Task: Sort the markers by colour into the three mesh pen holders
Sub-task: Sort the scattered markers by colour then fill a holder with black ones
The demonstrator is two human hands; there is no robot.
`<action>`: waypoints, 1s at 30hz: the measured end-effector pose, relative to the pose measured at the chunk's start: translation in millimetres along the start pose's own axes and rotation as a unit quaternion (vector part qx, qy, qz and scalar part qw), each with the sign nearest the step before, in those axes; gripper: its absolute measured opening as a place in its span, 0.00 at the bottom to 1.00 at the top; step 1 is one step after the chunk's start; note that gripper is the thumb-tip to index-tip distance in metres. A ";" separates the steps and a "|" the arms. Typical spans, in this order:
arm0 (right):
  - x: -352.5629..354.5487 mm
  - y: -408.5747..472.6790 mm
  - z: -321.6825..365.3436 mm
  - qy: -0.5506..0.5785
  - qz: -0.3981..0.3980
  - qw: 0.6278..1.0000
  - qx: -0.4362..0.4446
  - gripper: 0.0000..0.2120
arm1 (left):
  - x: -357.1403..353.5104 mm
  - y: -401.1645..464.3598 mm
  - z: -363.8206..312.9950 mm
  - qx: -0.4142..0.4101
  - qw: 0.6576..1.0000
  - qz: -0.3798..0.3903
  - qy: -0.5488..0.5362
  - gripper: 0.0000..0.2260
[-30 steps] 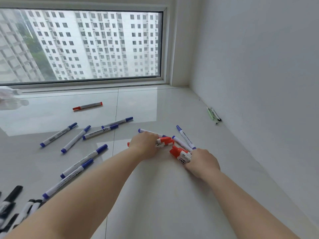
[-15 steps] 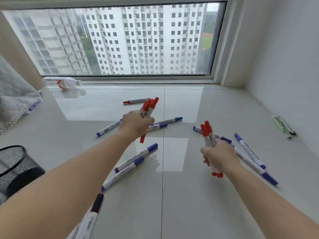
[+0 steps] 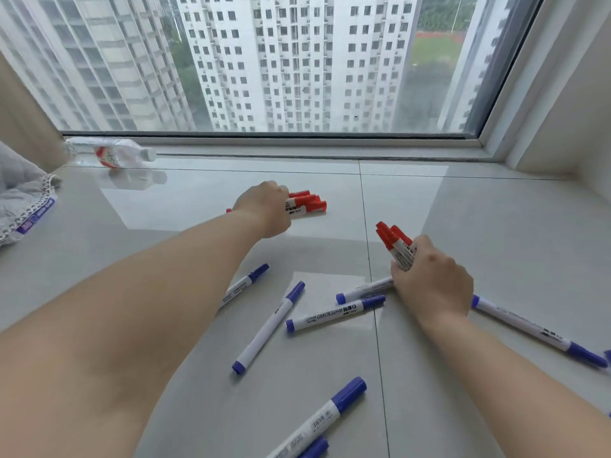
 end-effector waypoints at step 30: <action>109.3 -137.9 -5.9 0.442 0.227 0.843 -0.205 0.11 | 36.5 -225.5 -112.0 0.070 0.900 0.149 -0.404 0.13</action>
Point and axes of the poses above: each hand's wrist, its own y-axis towards the middle knuckle, its own x-axis out of the back of the hand, z = x × y, the point moved 2 cm from there along y, towards the middle knuckle, and after that the axes turned 1 degree about -y, right-handed, at the moved point
